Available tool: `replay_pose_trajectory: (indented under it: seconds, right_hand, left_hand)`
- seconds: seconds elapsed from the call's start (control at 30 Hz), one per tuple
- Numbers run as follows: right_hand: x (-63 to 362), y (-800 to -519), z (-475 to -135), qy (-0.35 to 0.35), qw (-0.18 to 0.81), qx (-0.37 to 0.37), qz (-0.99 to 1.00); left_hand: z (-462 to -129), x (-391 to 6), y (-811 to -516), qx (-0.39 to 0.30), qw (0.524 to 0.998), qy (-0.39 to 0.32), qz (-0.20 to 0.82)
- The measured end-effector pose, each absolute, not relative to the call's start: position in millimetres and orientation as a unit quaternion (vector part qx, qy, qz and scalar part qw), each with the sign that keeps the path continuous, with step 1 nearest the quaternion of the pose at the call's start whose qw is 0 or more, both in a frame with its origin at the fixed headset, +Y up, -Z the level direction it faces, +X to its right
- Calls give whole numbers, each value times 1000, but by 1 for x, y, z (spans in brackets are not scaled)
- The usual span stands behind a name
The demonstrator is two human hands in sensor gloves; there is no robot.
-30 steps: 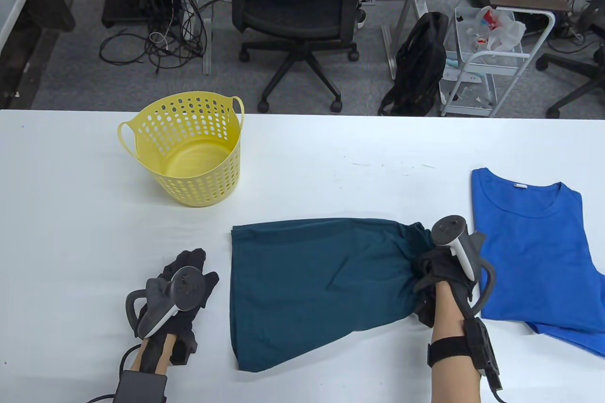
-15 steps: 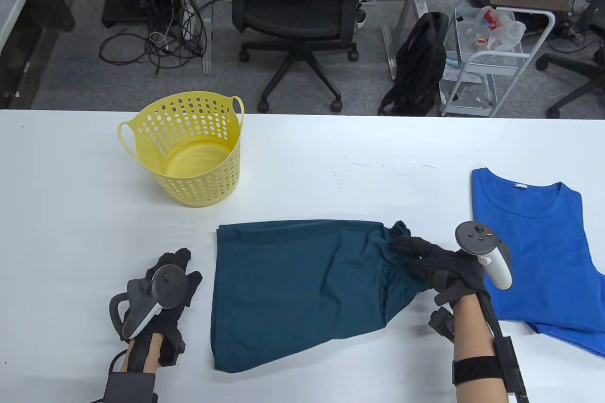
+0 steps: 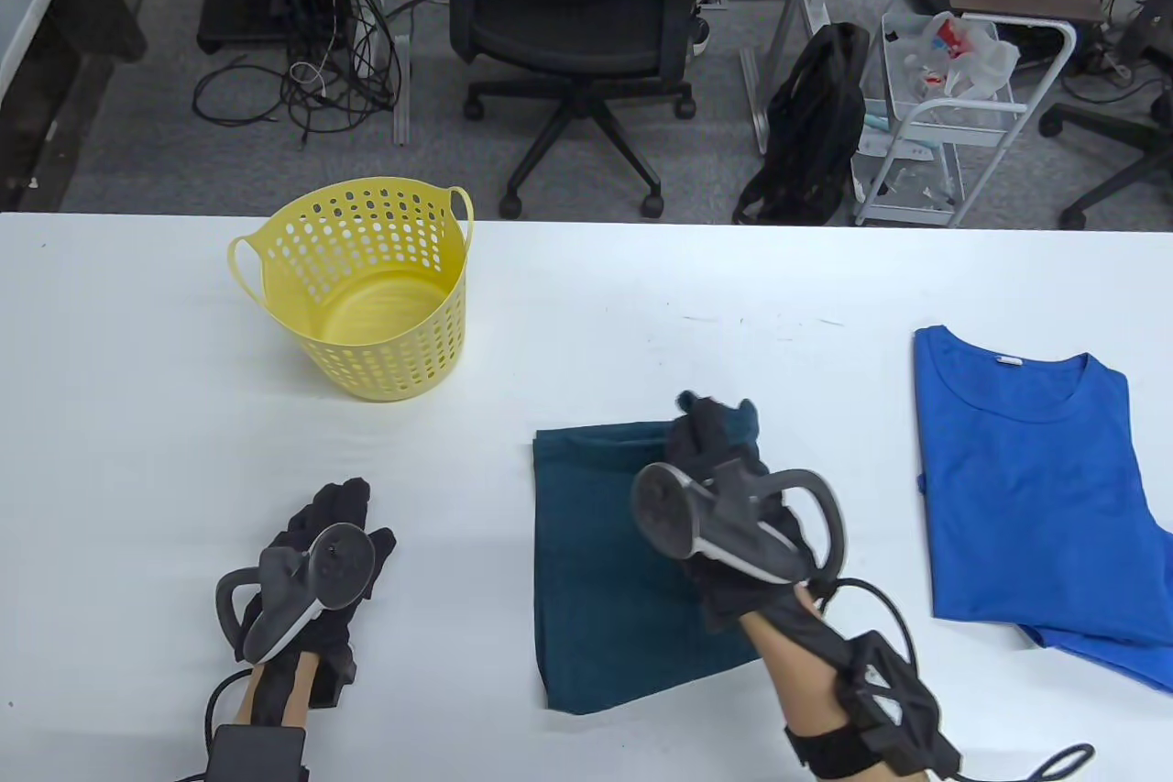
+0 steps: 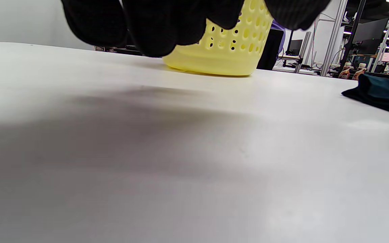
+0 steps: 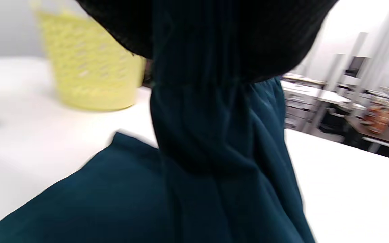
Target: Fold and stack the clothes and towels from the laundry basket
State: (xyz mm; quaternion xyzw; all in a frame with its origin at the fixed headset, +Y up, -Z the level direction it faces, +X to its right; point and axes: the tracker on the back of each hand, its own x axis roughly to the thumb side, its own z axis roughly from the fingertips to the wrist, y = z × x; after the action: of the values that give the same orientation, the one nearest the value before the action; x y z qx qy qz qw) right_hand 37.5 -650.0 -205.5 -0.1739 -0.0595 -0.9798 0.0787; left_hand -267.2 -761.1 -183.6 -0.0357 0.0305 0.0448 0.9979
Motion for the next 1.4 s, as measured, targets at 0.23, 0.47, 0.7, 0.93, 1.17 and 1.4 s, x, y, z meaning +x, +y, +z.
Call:
replay_pose_trajectory:
  seconds: [0.23,0.47,0.7,0.93,1.17,1.4]
  right_hand:
    - [-19,-740,-203,-348,-70,-279,-892]
    - [118,-686,-247,-150,-182,-97,-967]
    - [188,-762,-294,-297,-286,124,-903]
    - [164,-779,-316,-234,-182,174,-939]
    - [164,-771,-316,-220,-245,18,-944]
    - [148,-716,-267,-147,-343,-257,-892]
  left_hand:
    - [-183,-265,-762,-50,998,21,38]
    - [-190,-245,-756,-120,984,-7,133]
    - [-253,-161,-748,-265,916,-16,300]
    - [-313,-86,-777,-341,928,-60,135]
    - [-326,-71,-788,-351,935,-39,34]
    - [-314,-76,-780,-268,951,-124,87]
